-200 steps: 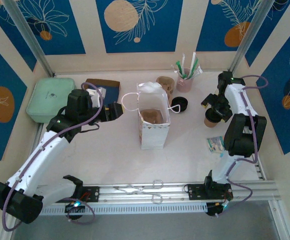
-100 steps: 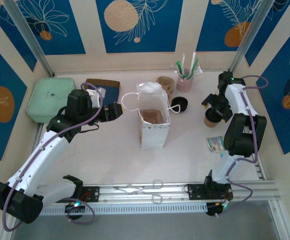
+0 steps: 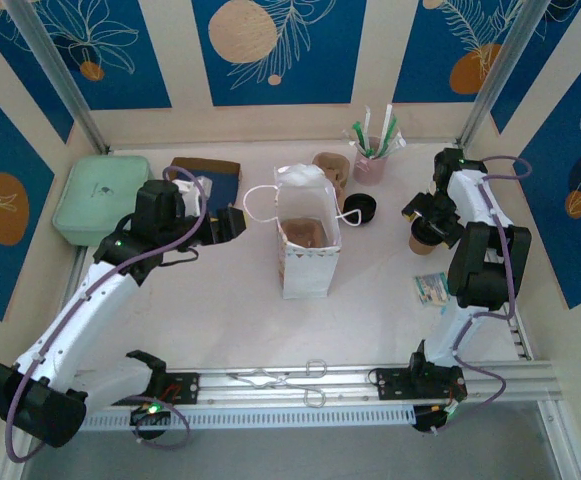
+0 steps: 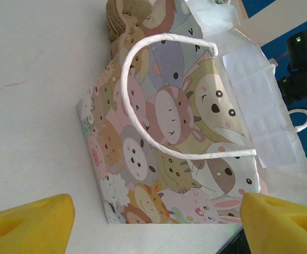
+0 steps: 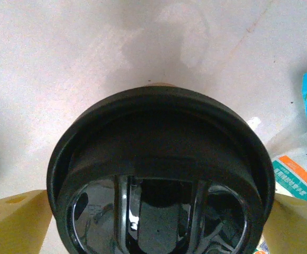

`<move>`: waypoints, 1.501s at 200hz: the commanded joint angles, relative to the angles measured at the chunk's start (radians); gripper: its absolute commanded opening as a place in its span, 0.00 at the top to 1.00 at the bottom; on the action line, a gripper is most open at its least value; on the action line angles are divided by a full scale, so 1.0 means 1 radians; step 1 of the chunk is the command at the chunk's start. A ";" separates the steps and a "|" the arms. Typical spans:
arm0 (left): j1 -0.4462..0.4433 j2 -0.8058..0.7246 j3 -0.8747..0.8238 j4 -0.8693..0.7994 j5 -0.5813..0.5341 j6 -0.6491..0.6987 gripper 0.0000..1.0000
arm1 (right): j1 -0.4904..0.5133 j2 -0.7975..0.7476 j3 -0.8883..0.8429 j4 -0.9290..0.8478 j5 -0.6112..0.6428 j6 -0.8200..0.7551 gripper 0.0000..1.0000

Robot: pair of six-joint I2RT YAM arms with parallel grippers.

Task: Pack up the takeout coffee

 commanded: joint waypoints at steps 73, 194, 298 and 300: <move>0.013 -0.010 -0.013 0.007 -0.006 0.016 0.18 | -0.008 0.054 -0.039 0.042 -0.027 -0.020 0.01; 0.014 -0.006 -0.023 0.019 -0.004 0.012 0.17 | -0.009 0.102 -0.058 0.083 -0.048 -0.010 0.00; 0.016 -0.010 -0.024 0.021 -0.003 0.012 0.18 | -0.009 0.131 -0.099 0.122 -0.047 -0.008 0.07; 0.016 -0.010 -0.025 0.021 -0.003 0.012 0.17 | -0.009 0.131 -0.100 0.123 -0.047 -0.009 0.08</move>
